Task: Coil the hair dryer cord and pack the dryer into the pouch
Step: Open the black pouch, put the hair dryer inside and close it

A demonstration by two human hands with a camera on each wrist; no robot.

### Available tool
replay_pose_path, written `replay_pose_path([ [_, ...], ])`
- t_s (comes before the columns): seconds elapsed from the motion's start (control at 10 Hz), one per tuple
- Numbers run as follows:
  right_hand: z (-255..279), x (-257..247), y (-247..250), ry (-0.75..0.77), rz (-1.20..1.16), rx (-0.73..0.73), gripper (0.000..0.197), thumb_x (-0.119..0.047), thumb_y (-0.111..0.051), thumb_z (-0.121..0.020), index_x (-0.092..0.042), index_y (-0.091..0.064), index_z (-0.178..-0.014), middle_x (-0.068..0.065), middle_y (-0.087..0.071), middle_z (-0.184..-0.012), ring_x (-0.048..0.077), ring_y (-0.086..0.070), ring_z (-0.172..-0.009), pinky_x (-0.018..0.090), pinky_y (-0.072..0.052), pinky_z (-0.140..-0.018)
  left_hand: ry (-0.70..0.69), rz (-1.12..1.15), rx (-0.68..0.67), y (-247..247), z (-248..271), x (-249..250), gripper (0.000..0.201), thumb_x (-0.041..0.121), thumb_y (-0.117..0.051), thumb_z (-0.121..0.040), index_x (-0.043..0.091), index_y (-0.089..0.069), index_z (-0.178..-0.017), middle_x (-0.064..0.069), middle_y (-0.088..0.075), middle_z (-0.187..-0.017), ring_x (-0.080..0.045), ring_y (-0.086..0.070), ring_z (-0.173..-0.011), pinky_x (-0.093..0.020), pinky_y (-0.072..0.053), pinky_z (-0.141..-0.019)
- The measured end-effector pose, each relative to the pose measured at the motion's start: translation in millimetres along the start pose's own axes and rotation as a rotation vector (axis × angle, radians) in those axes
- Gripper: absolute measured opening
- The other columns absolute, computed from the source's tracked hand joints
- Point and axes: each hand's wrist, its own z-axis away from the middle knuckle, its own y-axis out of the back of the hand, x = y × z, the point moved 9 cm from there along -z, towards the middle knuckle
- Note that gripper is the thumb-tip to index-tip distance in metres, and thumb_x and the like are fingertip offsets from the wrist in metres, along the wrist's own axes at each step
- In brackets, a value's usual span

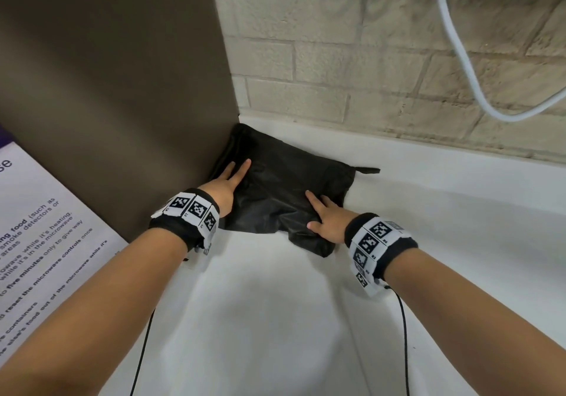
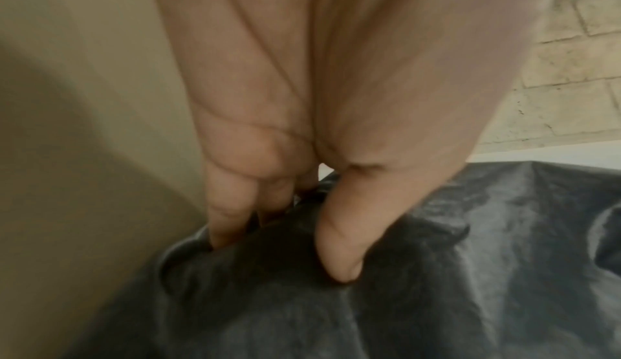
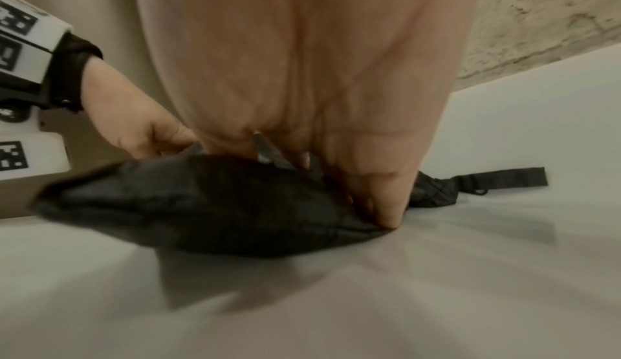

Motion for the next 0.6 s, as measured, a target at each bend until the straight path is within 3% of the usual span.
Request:
replay_pose_path([
  [0.2, 0, 1, -1, 0.002, -0.045, 0.028, 0.068, -0.034, -0.037, -0.096, -0.028, 0.009, -0.146, 0.010, -0.005, -0.156, 0.031, -0.018, -0.141, 0.040, -0.020, -0.117, -0.028, 0.000, 0.035, 0, -5, -4, 0.106, -0.011, -0.049, -0.082, 0.042, 0.022, -0.139, 0.001, 0.017, -0.157, -0.031, -0.037, -0.133, -0.039, -0.037, -0.107],
  [0.3, 5, 2, 2, -0.008, -0.060, 0.069, 0.067, -0.036, -0.038, -0.096, -0.026, 0.004, -0.147, 0.014, -0.011, -0.155, 0.033, -0.026, -0.138, 0.039, -0.023, -0.115, -0.024, 0.097, 0.094, 0, -2, -5, 0.100, -0.011, -0.045, -0.082, 0.042, 0.014, -0.142, 0.001, 0.009, -0.158, -0.028, -0.024, -0.141, -0.038, -0.028, -0.114],
  [0.4, 17, 5, -2, -0.021, -0.063, 0.091, 0.066, -0.036, -0.039, -0.095, -0.022, -0.002, -0.148, 0.018, -0.018, -0.152, 0.034, -0.032, -0.135, 0.038, -0.028, -0.113, -0.026, 0.140, 0.149, -4, 13, -7, 0.089, 0.002, -0.049, -0.085, 0.037, 0.006, -0.146, -0.004, -0.002, -0.158, -0.030, -0.023, -0.141, -0.038, -0.028, -0.114],
  [0.5, 37, 12, -8, -0.040, -0.023, 0.088, 0.067, -0.036, -0.044, -0.092, -0.020, -0.010, -0.147, 0.017, -0.023, -0.150, 0.035, -0.036, -0.132, 0.037, -0.031, -0.111, 0.005, 0.077, 0.201, -7, 30, -4, 0.079, 0.020, -0.056, -0.085, 0.035, -0.008, -0.147, -0.010, -0.005, -0.156, -0.037, -0.026, -0.136, -0.048, -0.033, -0.109],
  [0.6, 62, 16, -20, -0.027, 0.010, 0.067, 0.069, -0.037, -0.045, -0.087, -0.022, -0.013, -0.146, 0.014, -0.030, -0.147, 0.035, -0.041, -0.128, 0.040, -0.036, -0.108, -0.024, 0.096, 0.216, -7, 56, 14, 0.066, 0.028, -0.057, -0.086, 0.030, -0.024, -0.144, -0.011, -0.008, -0.155, -0.037, -0.024, -0.137, -0.048, -0.029, -0.111],
])
